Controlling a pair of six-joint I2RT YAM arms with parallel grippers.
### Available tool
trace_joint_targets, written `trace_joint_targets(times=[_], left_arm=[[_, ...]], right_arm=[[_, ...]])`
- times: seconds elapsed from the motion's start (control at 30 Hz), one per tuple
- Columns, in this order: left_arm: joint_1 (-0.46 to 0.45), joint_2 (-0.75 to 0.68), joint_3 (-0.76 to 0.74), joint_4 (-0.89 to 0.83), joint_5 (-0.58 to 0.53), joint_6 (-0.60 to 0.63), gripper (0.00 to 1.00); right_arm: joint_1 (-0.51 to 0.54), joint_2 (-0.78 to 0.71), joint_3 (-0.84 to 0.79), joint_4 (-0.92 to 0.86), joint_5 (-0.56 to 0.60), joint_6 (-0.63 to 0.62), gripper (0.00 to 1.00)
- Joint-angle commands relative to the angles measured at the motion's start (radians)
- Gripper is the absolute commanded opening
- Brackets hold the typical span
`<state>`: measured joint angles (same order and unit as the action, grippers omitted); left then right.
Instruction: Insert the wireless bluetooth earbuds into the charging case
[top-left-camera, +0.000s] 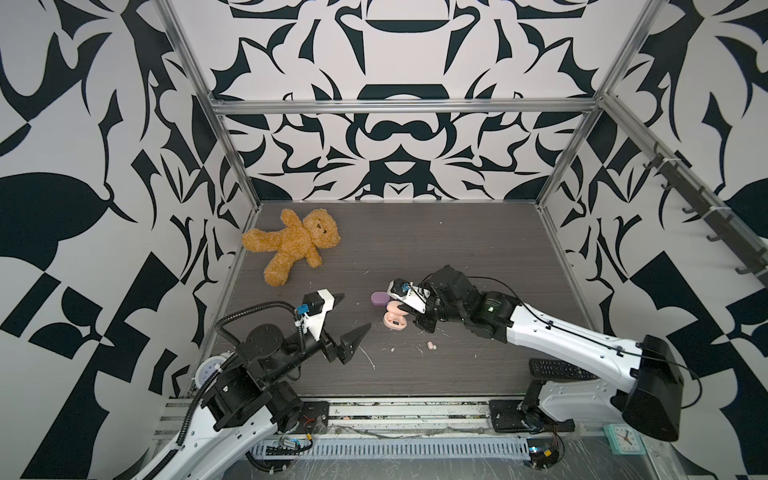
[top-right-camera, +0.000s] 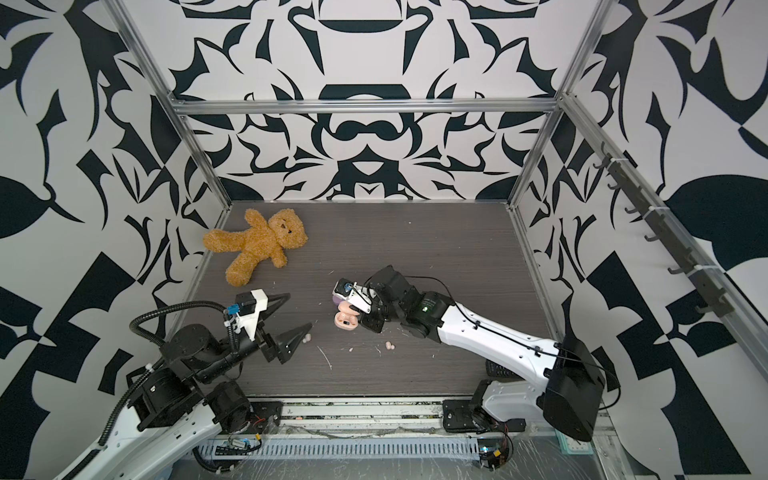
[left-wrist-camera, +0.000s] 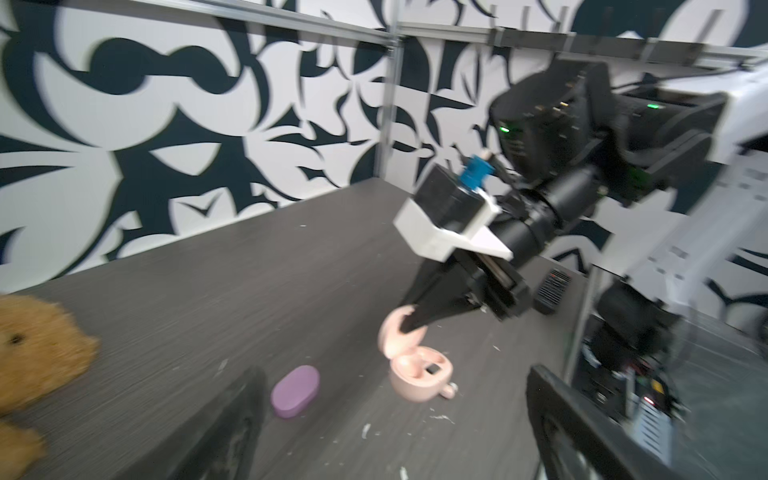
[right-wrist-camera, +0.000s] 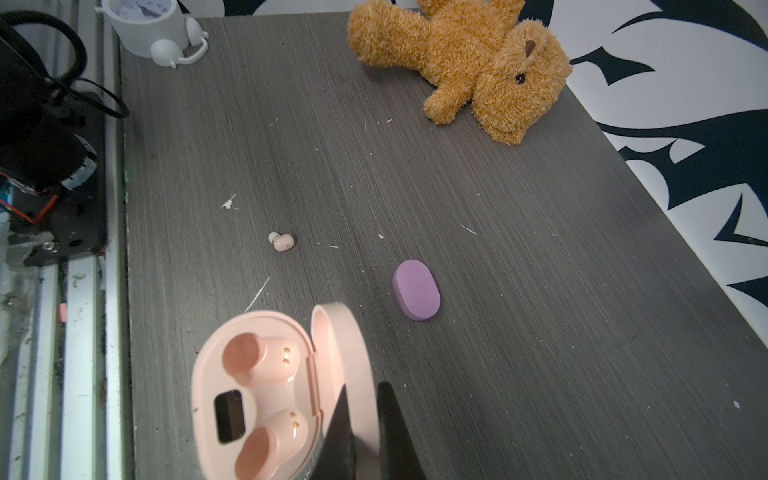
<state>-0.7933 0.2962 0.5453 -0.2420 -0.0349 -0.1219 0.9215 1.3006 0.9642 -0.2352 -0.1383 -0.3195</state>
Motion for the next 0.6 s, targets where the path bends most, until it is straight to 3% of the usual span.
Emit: trace_joint_targets(times=[0.0, 0.13, 0.27, 0.57], left_arm=[[0.032, 0.038, 0.011, -0.010, -0.301, -0.046, 0.99], [0.094, 0.145, 0.059, -0.076, -0.381, -0.082, 0.99], [0.151, 0.222, 0.089, -0.115, -0.375, -0.113, 0.99], [0.162, 0.234, 0.074, -0.112, -0.392, -0.102, 0.99]], right_arm=[[-0.006, 0.043, 0.059, 0.016, 0.061, -0.078, 0.00], [-0.007, 0.129, 0.081, 0.019, 0.137, -0.144, 0.00], [-0.034, 0.203, 0.092, 0.026, 0.204, -0.211, 0.00], [-0.157, 0.303, 0.116, 0.087, 0.182, -0.330, 0.00]])
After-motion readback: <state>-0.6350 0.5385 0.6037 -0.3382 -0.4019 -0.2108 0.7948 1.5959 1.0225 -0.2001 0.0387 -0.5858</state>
